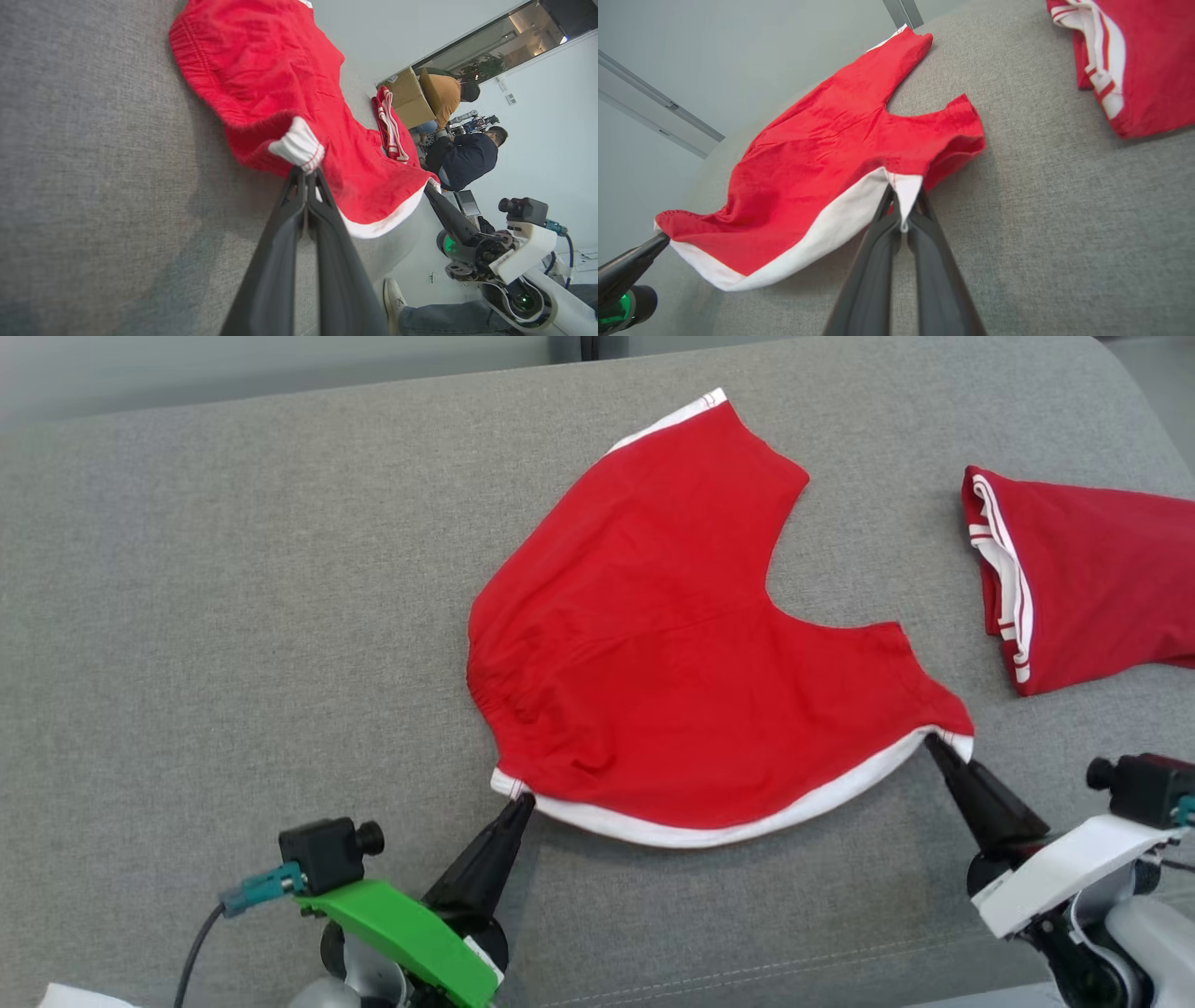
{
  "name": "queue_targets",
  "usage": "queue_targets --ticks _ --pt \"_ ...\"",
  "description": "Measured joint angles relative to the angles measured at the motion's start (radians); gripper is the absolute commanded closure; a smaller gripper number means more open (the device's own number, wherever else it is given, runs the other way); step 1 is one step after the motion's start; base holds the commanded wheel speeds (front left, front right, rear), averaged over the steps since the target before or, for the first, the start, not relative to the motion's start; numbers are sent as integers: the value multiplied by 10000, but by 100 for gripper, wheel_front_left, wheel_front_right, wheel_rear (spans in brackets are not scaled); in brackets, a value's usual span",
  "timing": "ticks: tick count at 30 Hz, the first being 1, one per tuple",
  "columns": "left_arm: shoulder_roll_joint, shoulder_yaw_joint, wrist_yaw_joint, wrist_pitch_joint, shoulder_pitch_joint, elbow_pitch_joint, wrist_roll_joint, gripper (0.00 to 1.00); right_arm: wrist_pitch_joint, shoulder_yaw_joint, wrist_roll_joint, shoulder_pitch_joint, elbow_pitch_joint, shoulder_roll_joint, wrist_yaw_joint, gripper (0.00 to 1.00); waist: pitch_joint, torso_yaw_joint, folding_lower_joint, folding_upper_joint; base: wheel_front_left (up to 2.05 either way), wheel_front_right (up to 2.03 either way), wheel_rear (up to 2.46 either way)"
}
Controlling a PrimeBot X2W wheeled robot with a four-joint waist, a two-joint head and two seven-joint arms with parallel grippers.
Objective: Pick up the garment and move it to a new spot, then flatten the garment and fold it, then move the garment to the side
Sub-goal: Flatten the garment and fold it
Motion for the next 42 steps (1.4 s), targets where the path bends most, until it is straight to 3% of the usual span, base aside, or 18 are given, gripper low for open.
queue_targets --ticks 6,14,25,32,39,40,41,42 --pt "476 155 382 905 -548 -1708 -232 100 79 -767 558 -622 -1035 -667 58 100 355 20 0 0 0 0 0" --pt "1035 617 1741 2777 -2594 -2148 -359 100 1515 -1127 1127 -3205 -1319 -759 25 100 1193 269 0 0 0 0 0" --pt "844 1327 1860 4792 -5697 -593 -805 100 3185 -1060 773 -6518 -301 -537 -1030 100 2525 990 0 -1 0 0 0" --pt "556 2000 1856 5104 -6638 727 -382 100 3499 -815 211 -8058 148 -79 -1260 100 3479 1319 1 0 0 0 0" --pt "56 2061 1856 5252 -7149 1494 -48 100 3597 -581 -77 -8464 941 88 -1331 100 4128 1476 1 0 0 0 0" --pt "23 2088 1856 5267 -7209 1569 -31 72 3597 -554 -77 -8490 1028 174 -1325 70 4208 1492 1 0 0 0 0" --pt "-10 2130 1856 5279 -7263 1655 35 72 3595 -502 -82 -8516 1116 244 -1315 70 4276 1504 1 0 0 0 0" --pt "-50 2188 1856 5279 -7327 1766 63 53 3578 -464 -148 -8543 1200 278 -1313 15 4333 1511 1 0 0 0 0"
